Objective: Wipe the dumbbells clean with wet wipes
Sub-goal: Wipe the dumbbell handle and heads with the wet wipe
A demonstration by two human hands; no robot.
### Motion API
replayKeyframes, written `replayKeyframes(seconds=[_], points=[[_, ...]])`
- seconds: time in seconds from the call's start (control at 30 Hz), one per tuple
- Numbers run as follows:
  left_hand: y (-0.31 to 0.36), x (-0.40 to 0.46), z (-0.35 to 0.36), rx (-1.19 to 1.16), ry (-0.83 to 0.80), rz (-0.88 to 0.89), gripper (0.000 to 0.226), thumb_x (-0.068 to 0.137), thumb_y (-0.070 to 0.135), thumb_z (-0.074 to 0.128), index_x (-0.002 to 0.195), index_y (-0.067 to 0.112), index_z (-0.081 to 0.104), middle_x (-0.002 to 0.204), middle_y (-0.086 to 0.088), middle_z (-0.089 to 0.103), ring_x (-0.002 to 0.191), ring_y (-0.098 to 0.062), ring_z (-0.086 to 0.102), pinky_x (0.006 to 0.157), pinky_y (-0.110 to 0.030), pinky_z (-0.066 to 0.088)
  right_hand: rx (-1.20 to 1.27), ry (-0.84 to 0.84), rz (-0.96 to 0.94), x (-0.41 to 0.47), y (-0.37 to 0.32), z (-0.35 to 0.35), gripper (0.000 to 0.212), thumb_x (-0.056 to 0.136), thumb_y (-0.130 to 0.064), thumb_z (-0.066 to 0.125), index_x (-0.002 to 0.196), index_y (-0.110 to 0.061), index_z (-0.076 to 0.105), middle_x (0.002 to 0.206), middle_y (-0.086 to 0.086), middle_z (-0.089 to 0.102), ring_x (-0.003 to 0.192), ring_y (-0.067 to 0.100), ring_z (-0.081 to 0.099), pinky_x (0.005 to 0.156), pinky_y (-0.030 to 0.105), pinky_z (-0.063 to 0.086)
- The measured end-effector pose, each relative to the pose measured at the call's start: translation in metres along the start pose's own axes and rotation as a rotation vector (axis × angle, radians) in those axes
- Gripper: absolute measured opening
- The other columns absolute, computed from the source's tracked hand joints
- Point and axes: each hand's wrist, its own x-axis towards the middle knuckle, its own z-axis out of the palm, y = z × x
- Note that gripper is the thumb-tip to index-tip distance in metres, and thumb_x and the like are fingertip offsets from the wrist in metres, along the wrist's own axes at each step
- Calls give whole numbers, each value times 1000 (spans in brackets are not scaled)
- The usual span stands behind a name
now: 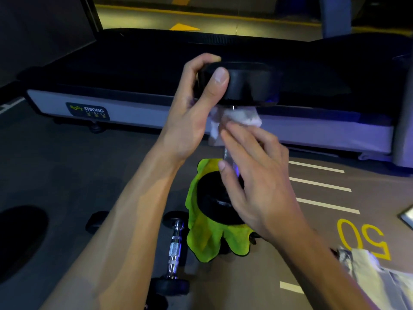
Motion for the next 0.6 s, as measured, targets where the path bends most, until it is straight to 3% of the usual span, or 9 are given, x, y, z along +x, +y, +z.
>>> replayKeyframes(seconds=[0.1, 0.2, 0.33, 0.47, 0.6], points=[[0, -1, -3, -30, -6, -20, 32, 97, 53, 53, 126, 39, 52, 117, 7, 55, 113, -19, 59, 103, -37, 52, 106, -66, -5, -30, 5, 8, 32, 103, -28, 55, 128, -20, 73, 137, -15, 66, 119, 16, 52, 100, 41, 43], [2, -2, -6, -61, -22, -49, 26, 100, 45, 53, 125, 37, 53, 115, 6, 52, 107, -16, 55, 94, -25, 50, 200, -118, 54, -40, 9, 7, 30, 102, -37, 55, 122, -27, 75, 130, -23, 68, 117, 9, 53, 103, 42, 39], [2, -1, -11, -67, -53, -50, 30, 98, 50, 56, 125, 37, 54, 117, 3, 50, 109, -17, 52, 95, -28, 47, 411, -79, 169, -22, 7, -3, 26, 103, -37, 58, 121, -29, 75, 126, -24, 68, 126, 10, 54, 107, 44, 41], [2, -2, -16, -95, -73, -55, 29, 95, 51, 57, 122, 39, 56, 117, 1, 48, 108, -19, 49, 98, -31, 43, 505, -119, 241, -38, 13, 2, 25, 101, -37, 57, 95, -27, 79, 102, -22, 73, 107, 12, 63, 95, 46, 48], [1, -5, -19, -133, -71, -88, 27, 93, 55, 58, 118, 46, 59, 126, 2, 53, 116, -20, 55, 99, -35, 45, 532, -130, 255, -26, 19, -3, 17, 98, -30, 64, 92, -21, 77, 96, -12, 69, 98, 13, 65, 88, 34, 50]])
